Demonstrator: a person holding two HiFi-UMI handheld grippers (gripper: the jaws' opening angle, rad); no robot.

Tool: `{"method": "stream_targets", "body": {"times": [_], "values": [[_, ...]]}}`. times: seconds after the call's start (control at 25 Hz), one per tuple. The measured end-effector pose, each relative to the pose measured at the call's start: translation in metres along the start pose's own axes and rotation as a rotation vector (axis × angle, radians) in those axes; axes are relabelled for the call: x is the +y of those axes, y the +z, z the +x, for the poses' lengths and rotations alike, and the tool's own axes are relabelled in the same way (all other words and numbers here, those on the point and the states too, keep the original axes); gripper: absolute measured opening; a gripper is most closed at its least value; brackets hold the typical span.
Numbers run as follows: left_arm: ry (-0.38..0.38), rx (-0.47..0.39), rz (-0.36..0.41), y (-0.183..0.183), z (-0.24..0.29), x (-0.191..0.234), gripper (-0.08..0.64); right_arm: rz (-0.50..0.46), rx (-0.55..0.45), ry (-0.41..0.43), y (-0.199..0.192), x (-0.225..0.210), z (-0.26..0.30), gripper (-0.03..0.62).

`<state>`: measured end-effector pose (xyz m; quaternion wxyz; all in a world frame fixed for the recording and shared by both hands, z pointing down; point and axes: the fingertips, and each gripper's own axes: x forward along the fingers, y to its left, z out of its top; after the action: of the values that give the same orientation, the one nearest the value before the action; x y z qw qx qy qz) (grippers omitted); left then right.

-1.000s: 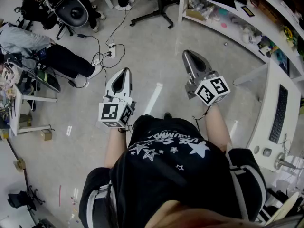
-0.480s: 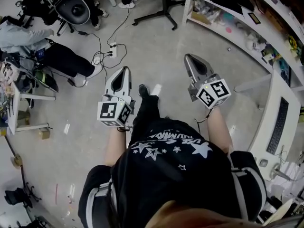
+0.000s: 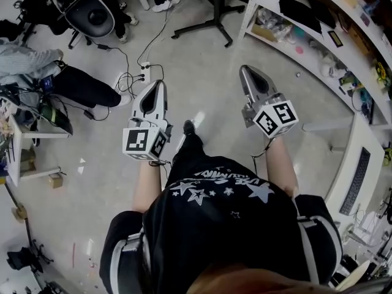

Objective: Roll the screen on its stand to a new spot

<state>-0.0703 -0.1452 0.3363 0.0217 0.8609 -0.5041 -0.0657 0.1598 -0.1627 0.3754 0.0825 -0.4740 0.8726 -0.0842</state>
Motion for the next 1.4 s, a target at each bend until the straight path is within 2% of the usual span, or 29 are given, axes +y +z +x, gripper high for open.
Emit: {"method": "stream_targets", "body": {"times": [0.28,0.56,0.84,1.04,1.4], "values": [[-0.03,0.008,-0.014,0.009,0.07,0.069,0.012,0.022,0.016,-0.046,0.005,-0.026,0.092,0.008],[-0.056,-0.043,-0.018,0.029,0.124,0.136,0.012,-0.011,-0.01,-0.064,0.021,-0.036,0.178,0.008],[-0.095,-0.036,-0.035,0.023,0.166,0.185,0.012,-0.021,0.027,-0.084,0.009,-0.049,0.245,0.008],[-0.125,-0.078,-0.068,0.028,0.184,0.205,0.012,-0.027,0.046,-0.067,-0.002,-0.045,0.275,0.008],[-0.144,-0.06,-0.078,0.027,0.222,0.211,0.014,0.001,0.036,-0.08,0.005,-0.081,0.302,0.008]]}}
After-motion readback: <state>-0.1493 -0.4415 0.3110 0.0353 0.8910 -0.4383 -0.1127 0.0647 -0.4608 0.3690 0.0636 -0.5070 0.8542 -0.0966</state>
